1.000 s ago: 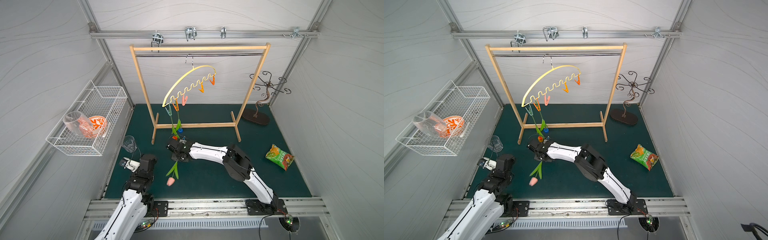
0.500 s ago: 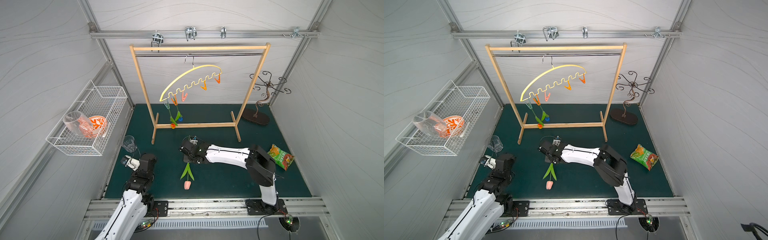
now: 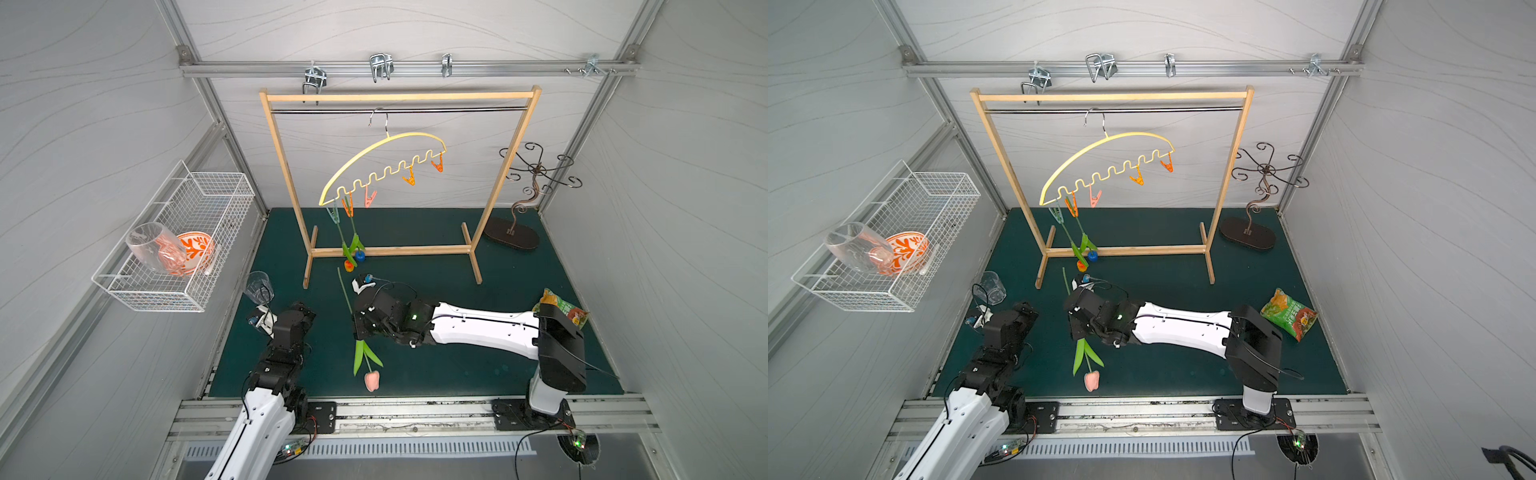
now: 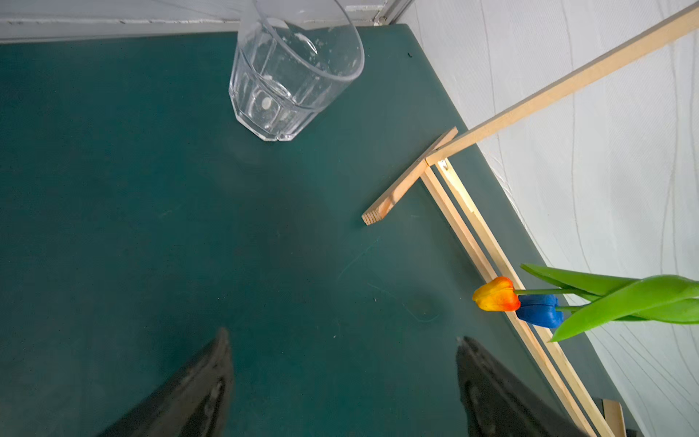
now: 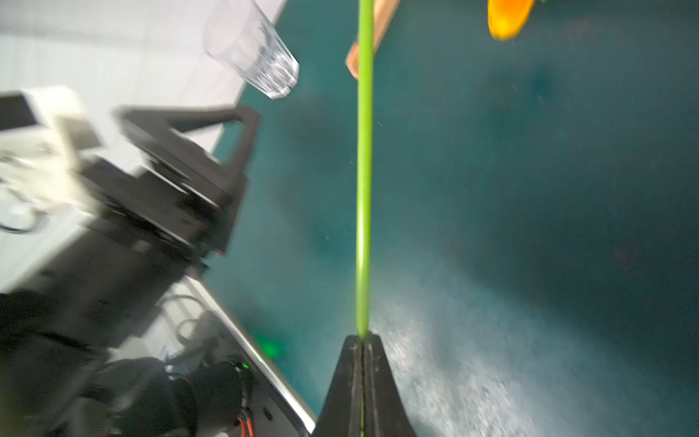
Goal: Dry the flowers on a clothes hanger
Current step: Pick up the flower at the center of the board.
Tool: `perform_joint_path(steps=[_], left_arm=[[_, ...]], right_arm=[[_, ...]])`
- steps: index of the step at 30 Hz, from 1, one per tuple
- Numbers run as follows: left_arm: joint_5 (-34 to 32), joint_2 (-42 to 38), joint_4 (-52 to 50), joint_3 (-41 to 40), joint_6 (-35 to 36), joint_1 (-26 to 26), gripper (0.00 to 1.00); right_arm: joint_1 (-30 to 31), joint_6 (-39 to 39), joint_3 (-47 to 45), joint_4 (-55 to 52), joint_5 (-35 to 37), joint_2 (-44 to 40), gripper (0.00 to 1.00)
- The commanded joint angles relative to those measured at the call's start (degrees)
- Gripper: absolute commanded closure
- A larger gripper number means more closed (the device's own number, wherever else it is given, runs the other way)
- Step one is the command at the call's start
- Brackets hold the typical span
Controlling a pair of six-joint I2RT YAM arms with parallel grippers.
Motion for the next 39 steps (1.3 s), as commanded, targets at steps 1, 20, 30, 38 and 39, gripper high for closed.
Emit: perform_joint_path(steps=[1, 20, 30, 38, 39], left_arm=[[6.17, 2.14, 2.94, 2.43, 0.02, 0.83, 0.07], [17.04, 5.83, 13.34, 5.67, 4.71, 0.91, 0.08], [36.50, 23.70, 37.98, 16.08, 5.37, 0.88, 0.19], [41.89, 37.16, 48.57, 27.28, 5.23, -0.17, 0.27], [42.85, 38.68, 49.81, 28.82, 6.04, -0.62, 0.29]], right_arm=[[-2.30, -3.76, 6.44, -0.23, -1.97, 1.91, 1.00], [-9.89, 4.92, 12.22, -2.04, 7.88, 0.31, 1.00], [-12.37, -2.31, 4.64, -2.59, 8.32, -8.78, 1.00], [-14.59, -5.78, 0.88, -3.25, 8.51, -14.93, 1.00], [-14.93, -6.38, 0.78, -3.26, 8.33, -15.28, 1.00]])
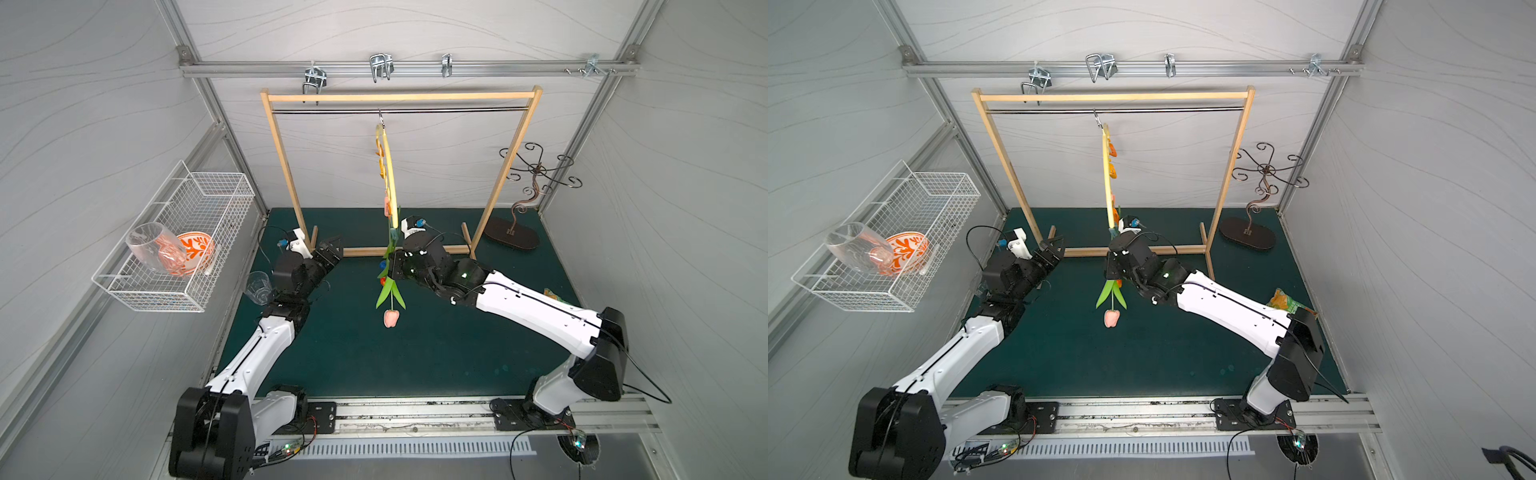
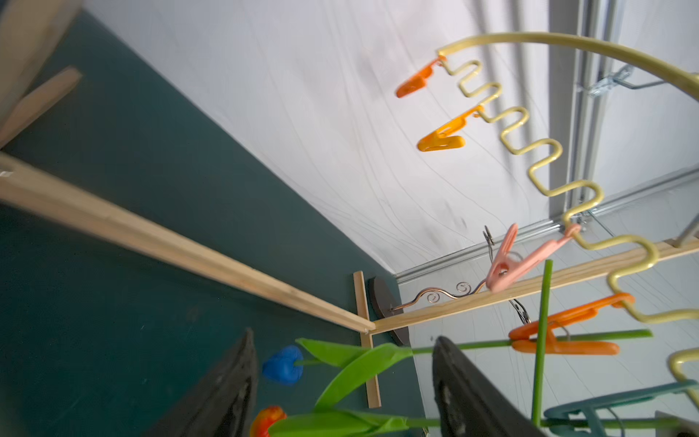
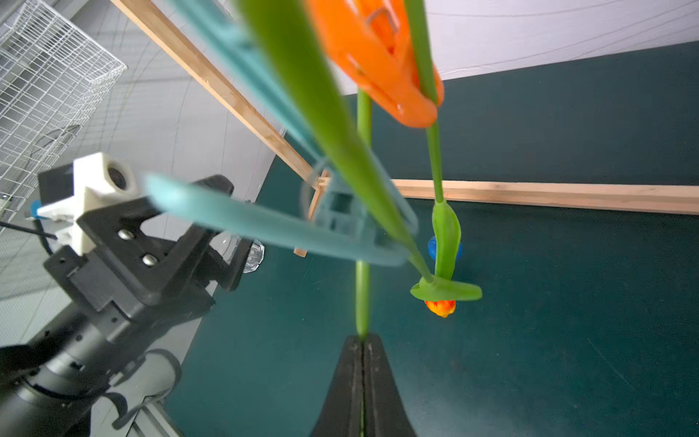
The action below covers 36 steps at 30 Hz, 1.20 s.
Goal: Dry the flowers on a clothes hanger
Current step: Pick up the flower at the center of the board, then open the clamp at the hanger.
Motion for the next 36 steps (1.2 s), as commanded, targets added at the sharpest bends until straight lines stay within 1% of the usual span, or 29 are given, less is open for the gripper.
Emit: perform_joint_path(steps=[1, 5, 8, 12, 17, 21, 24, 28, 32, 36], left_arm=[[5.66, 3.63, 10.09, 6.56, 2.20, -1.33, 0.30], [9.20, 8.59, 11.86, 13.12, 5.76, -4.81, 0.32], [11.66, 12.05, 8.30, 19.33, 10.08, -8.44, 0.34], [12.13, 15.32, 8.82, 23.14, 11.01, -10.50, 0.34], [13.79, 20.04, 8.30, 28.94, 11.80, -11.03, 0.34], [14.54, 22.68, 4.61, 32.73, 15.30, -11.03, 0.38], [14.05, 22.79, 3.28, 32.94, 18.12, -10.90, 0.43], [13.44, 22.59, 3.91, 32.35, 19.38, -10.27, 0.46], [16.09, 24.24, 5.20, 33.50, 18.55, -8.83, 0.49], [18.20, 25.78, 8.48, 33.73, 16.79, -7.78, 0.48]], right_arm=[[-0.97, -3.55, -0.36, -0.03, 0.60, -2.30, 1.00], [-2.97, -5.64, -1.04, 0.15, 0.29, -3.19, 1.00], [-5.42, -6.23, -2.26, 0.60, -0.99, -4.40, 1.00], [-7.45, -6.38, -3.49, 1.34, -3.35, -5.69, 1.00], [-7.84, -8.02, -3.71, 2.51, -4.41, -5.65, 1.00], [-8.52, -8.29, -4.38, 3.93, -5.37, -5.55, 1.00], [-8.93, -8.54, -4.93, 5.24, -6.22, -5.56, 1.00], [-8.99, -8.96, -4.72, 5.27, -6.73, -5.28, 1.00], [-9.20, -9.98, -4.67, 5.77, -7.40, -5.73, 1.00], [-9.31, -10.79, -4.76, 6.13, -7.77, -6.24, 1.00]])
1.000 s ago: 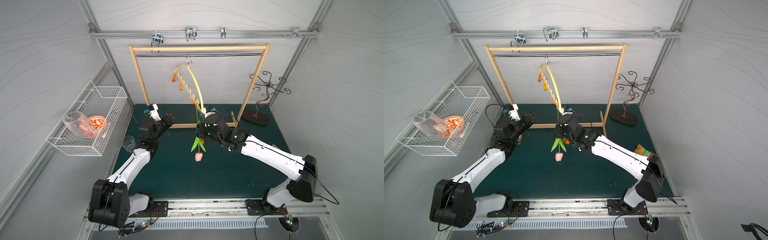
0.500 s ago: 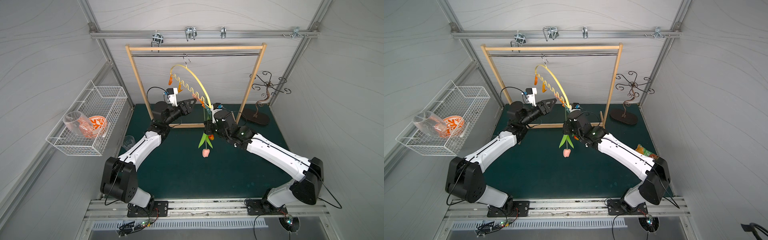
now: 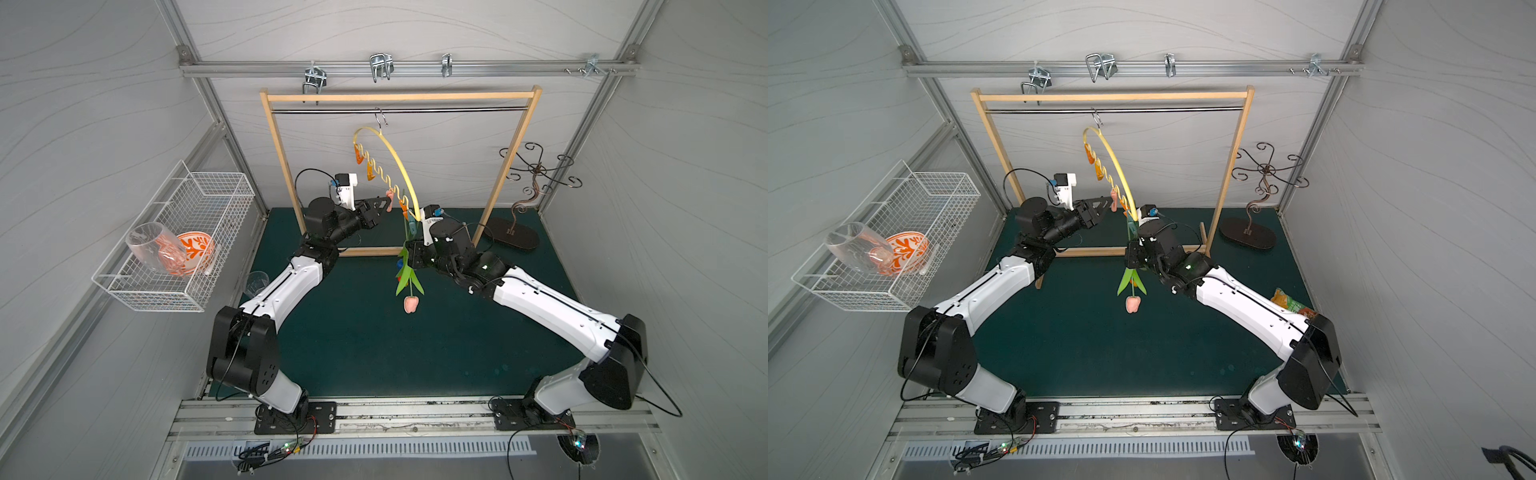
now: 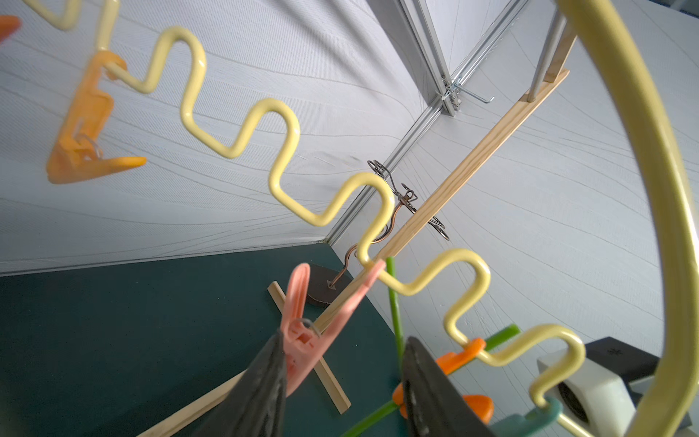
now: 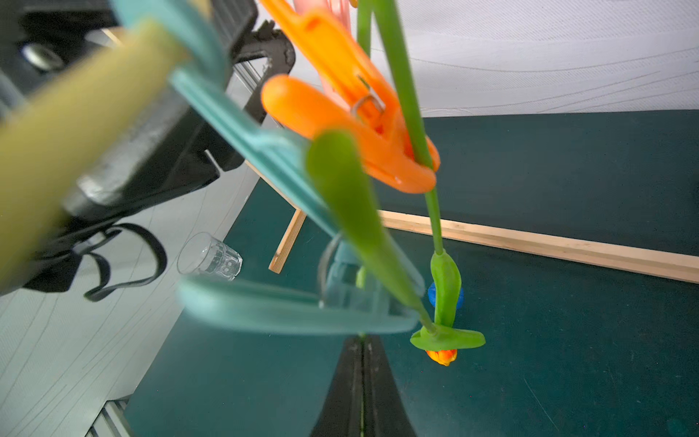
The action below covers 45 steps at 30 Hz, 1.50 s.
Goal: Dry the flowers on a clothes hanger
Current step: Open the clamp at the hanger.
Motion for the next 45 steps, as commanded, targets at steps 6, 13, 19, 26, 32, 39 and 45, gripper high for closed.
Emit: perform_joint_path(steps=[6, 13, 19, 26, 32, 39, 45], left_arm=[[4.96, 3.89, 7.29, 4.98, -0.96, 0.70, 0.48], [7.30, 6.20, 9.35, 6.76, -2.15, 0.70, 0.49], [9.04, 8.30, 11.29, 7.81, -3.70, 0.66, 0.48], [9.41, 9.33, 11.56, 9.06, -4.37, 0.35, 0.47], [9.32, 9.89, 11.42, 9.60, -4.77, 0.00, 0.48], [9.15, 10.25, 10.16, 10.38, -4.49, -0.44, 0.52], [8.88, 10.73, 9.48, 10.54, -3.73, -1.27, 0.50]], right_arm=[[-0.73, -1.92, 0.49, 2.21, -1.13, -1.28, 1.00], [-1.41, -2.14, 0.68, 2.48, -1.45, -0.68, 1.00], [-1.92, -2.25, 0.77, 2.46, -2.11, -0.51, 1.00], [-2.20, -2.25, 1.12, 2.48, -2.80, -0.38, 1.00], [-2.20, -2.23, 1.29, 2.45, -3.06, -0.28, 1.00], [-2.14, -2.14, 1.27, 2.48, -3.02, -0.42, 1.00], [-2.26, -2.12, 1.55, 2.22, -3.00, -0.42, 1.00]])
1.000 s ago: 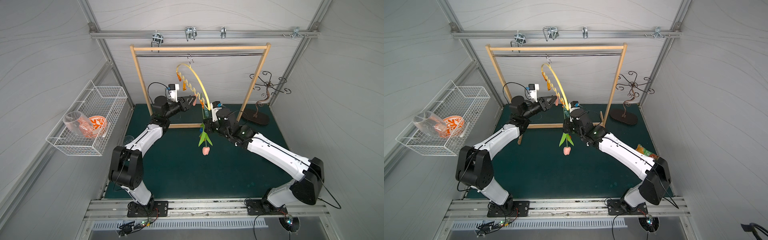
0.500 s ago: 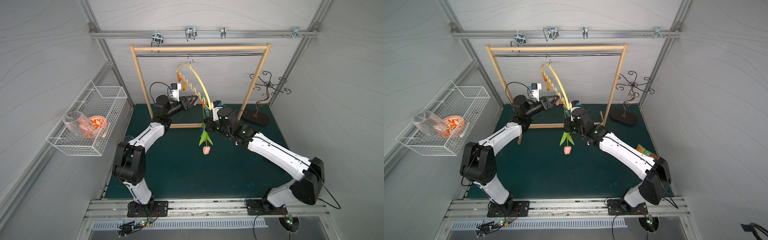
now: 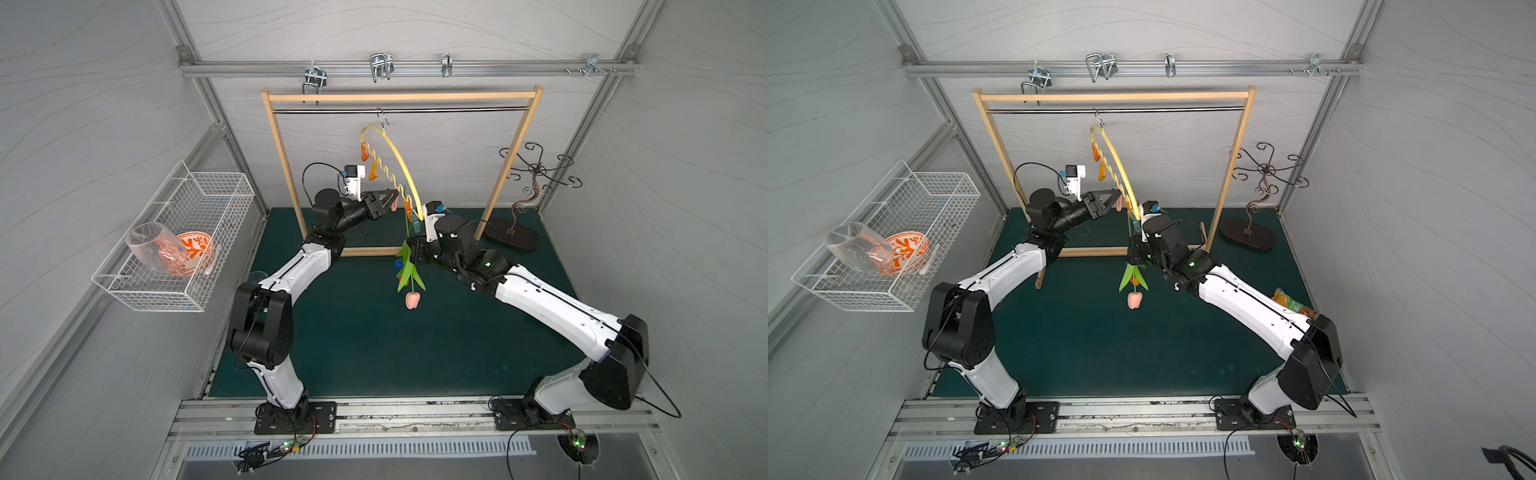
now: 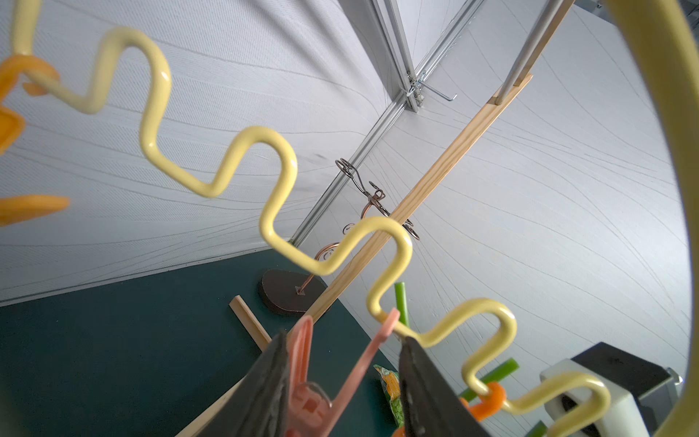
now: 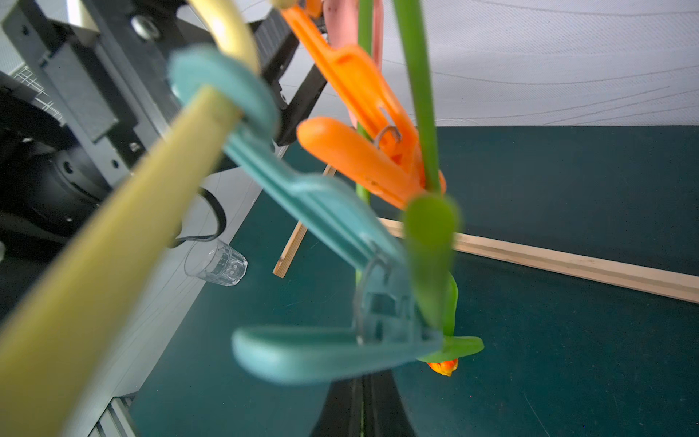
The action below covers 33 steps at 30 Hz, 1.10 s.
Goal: Dry the flowers on a clothes hanger
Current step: Open the clamp at the hanger.
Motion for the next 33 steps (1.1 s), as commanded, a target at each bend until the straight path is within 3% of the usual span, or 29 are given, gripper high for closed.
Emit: perform_joint_path(steps=[1, 33], left_arm=[[0.73, 1.07, 2.11, 3.01, 1.23, -0.75, 0.50], [-0.23, 1.28, 0.08, 4.70, 3.39, -0.56, 0.54]], right_arm=[[-0.34, -0.66, 1.56, 0.86, -0.19, -0.24, 1.00], [-1.11, -1.15, 1.59, 0.60, -1.70, -0.12, 1.00]])
